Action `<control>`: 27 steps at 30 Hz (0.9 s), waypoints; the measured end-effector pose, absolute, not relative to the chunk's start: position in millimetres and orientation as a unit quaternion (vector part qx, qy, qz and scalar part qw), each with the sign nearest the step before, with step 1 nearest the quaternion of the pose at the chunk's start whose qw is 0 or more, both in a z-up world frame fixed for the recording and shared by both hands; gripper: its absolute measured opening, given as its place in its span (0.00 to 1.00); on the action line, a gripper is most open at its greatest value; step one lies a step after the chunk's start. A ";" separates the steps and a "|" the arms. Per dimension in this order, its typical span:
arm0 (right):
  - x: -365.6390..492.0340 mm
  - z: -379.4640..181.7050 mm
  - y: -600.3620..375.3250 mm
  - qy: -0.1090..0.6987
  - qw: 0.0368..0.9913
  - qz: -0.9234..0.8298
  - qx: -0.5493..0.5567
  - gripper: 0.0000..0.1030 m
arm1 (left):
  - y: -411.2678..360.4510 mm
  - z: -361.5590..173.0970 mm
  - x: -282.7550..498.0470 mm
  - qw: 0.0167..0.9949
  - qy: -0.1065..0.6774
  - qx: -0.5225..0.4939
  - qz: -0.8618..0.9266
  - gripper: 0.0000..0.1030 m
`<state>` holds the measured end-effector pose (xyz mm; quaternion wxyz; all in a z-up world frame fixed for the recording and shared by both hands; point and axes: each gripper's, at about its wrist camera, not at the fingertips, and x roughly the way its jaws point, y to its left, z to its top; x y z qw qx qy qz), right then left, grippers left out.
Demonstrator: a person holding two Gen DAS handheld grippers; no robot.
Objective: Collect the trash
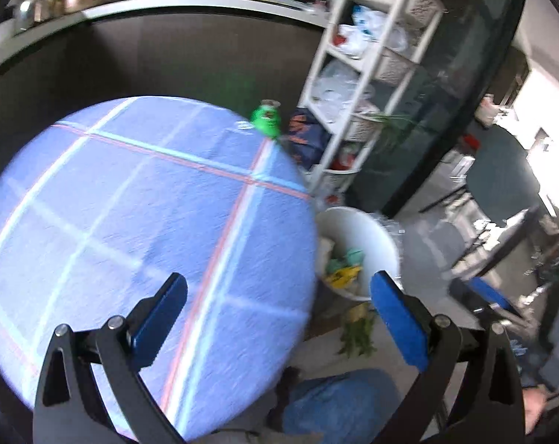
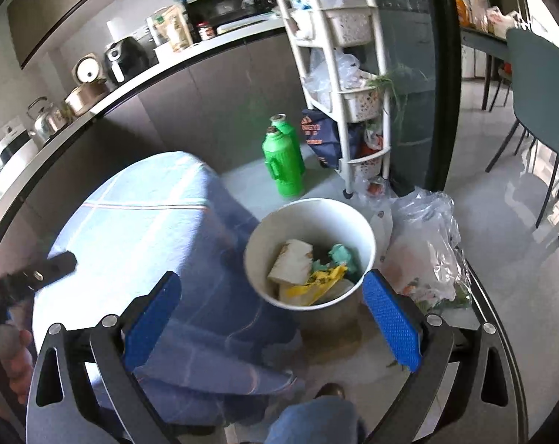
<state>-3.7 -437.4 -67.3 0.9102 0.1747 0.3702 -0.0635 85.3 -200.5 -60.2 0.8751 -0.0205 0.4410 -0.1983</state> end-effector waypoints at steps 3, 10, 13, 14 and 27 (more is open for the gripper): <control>-9.8 -48.6 -411.3 0.371 0.915 -0.058 0.148 0.92 | -181.7 -49.5 70.2 0.886 0.431 -0.004 -0.171 0.96; -21.0 -15.9 -362.9 0.364 0.925 -0.039 0.102 0.92 | -135.7 -17.7 40.8 0.910 0.396 -0.001 -0.119 0.96; -24.3 -7.0 -346.0 0.365 0.927 -0.028 0.083 0.92 | -120.9 -7.5 32.2 0.914 0.390 -0.006 -0.107 0.96; -26.3 -4.1 -339.7 0.364 0.928 -0.025 0.077 0.92 | -117.6 -5.1 30.2 0.915 0.389 -0.006 -0.104 0.96; -40.1 20.4 -304.0 0.349 0.935 -0.023 0.051 0.92 | -83.9 10.5 9.4 0.925 0.367 -0.011 -0.095 0.96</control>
